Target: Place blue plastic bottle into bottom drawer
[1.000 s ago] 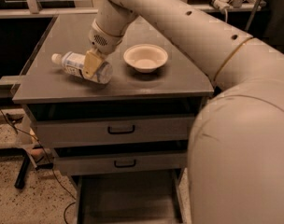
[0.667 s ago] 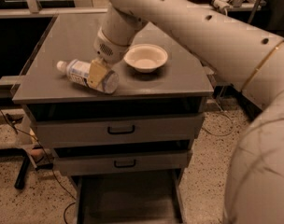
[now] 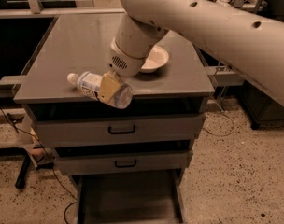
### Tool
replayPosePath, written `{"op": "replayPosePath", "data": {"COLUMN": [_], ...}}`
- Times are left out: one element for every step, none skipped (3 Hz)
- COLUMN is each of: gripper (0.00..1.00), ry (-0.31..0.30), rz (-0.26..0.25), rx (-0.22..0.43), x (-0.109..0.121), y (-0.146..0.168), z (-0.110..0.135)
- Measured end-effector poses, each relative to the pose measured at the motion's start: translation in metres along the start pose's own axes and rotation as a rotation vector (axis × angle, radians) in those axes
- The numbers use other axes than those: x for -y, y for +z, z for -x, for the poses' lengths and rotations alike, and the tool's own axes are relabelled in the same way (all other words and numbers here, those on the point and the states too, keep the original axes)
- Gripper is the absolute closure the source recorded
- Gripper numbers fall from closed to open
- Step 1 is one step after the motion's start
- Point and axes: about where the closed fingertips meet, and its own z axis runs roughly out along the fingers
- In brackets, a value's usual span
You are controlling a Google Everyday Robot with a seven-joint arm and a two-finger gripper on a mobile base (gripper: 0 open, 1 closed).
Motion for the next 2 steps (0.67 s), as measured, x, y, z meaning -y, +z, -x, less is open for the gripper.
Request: {"op": "replayPosePath", "data": {"gripper": [1.0,1.0], "ry": [0.022,0.053], "rz": [-0.02,-0.05], "rx": [-0.004,-0.014], "x": [-0.021,-0.043], "y": [-0.022,-0.043], "z": [-0.022,-0.051]}}
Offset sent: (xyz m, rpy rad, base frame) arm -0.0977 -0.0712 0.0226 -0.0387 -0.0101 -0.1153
